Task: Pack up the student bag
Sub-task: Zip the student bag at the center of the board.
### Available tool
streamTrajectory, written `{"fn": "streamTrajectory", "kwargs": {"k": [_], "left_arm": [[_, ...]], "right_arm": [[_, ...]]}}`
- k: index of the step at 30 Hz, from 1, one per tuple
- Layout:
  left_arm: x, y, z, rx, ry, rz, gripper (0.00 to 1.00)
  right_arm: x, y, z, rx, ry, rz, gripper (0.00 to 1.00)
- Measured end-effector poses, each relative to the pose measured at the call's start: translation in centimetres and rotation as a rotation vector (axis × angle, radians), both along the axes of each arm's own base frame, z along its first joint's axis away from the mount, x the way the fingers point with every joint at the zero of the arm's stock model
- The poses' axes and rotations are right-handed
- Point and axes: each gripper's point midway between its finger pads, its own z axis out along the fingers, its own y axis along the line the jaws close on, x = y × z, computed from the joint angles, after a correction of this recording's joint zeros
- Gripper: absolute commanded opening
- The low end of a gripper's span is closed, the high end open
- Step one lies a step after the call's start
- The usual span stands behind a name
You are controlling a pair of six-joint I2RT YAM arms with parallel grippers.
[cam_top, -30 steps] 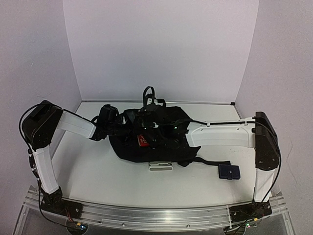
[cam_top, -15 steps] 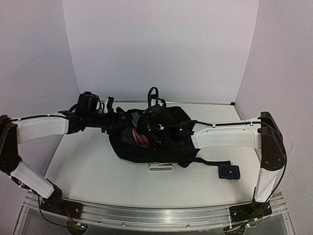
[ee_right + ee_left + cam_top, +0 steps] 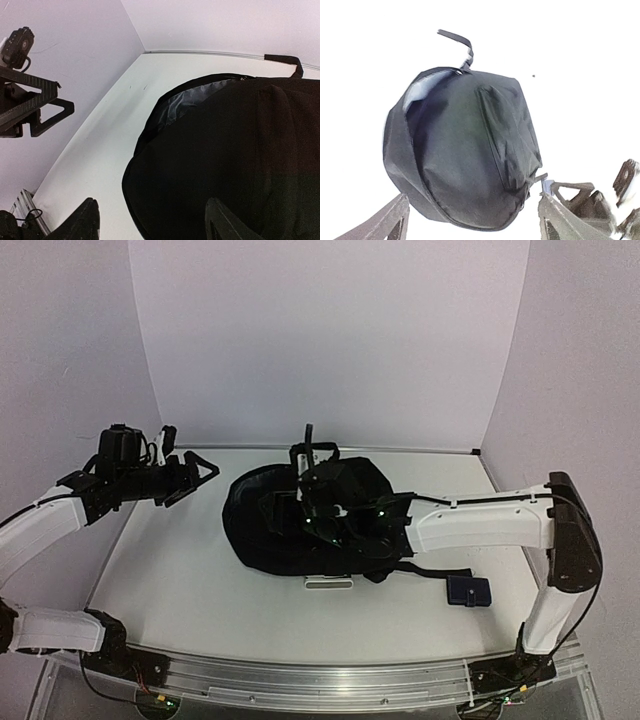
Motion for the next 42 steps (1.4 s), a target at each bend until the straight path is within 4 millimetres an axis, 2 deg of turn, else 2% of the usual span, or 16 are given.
{"fn": "streamTrajectory", "kwargs": {"k": [3,7,9,12,14,16,18,21,23,26,32,36,38,42], "left_arm": [[-1.1,-1.8,-0.2,0.038,-0.021,-0.098,0.83],[-3.6,-6.7,-0.9,0.112,-0.033,-0.283,0.77],[-4.8,-9.5,-1.3,0.144,-0.042,-0.38,0.75],[-6.0,-12.8,-2.6,0.2,-0.035,-0.471,0.7],[-6.5,-14.8,-3.8,0.248,-0.022,-0.512,0.66],[-6.8,-17.0,-4.9,0.29,-0.014,-0.549,0.64],[-7.1,-19.0,-6.0,0.324,-0.01,-0.584,0.63],[-7.5,-21.1,-7.2,0.35,0.001,-0.62,0.58],[-7.6,-22.1,-7.8,0.359,0.009,-0.635,0.48],[-7.3,-23.1,-8.8,0.38,0.02,-0.648,0.43],[-6.8,-23.9,-10.9,0.448,0.047,-0.648,0.42],[-6.3,-24.0,-11.9,0.489,0.051,-0.626,0.41],[-6.1,-24.0,-12.1,0.503,0.051,-0.616,0.37],[-5.7,-24.3,-12.1,0.511,0.046,-0.609,0.22]], "right_arm": [[0.3,-1.6,0.4,-0.008,0.019,-0.026,0.69],[3.5,-5.8,0.0,0.003,0.075,-0.119,0.68],[5.7,-9.1,-1.4,-0.005,0.116,-0.191,0.68],[8.4,-14.4,-4.4,-0.035,0.182,-0.309,0.66],[9.0,-17.5,-6.3,-0.064,0.222,-0.374,0.62],[8.6,-19.0,-7.4,-0.083,0.248,-0.403,0.57],[8.1,-19.6,-7.6,-0.083,0.258,-0.412,0.54],[7.5,-19.9,-6.8,-0.047,0.254,-0.417,0.52],[7.2,-20.0,-6.2,-0.019,0.249,-0.42,0.51],[7.0,-20.2,-6.1,0.019,0.247,-0.424,0.48],[6.3,-20.5,-7.9,0.02,0.28,-0.42,0.47],[6.0,-20.6,-7.8,0.037,0.278,-0.415,0.46],[6.0,-20.6,-7.5,0.047,0.274,-0.414,0.46],[5.9,-20.7,-7.2,0.065,0.266,-0.414,0.45]]}}
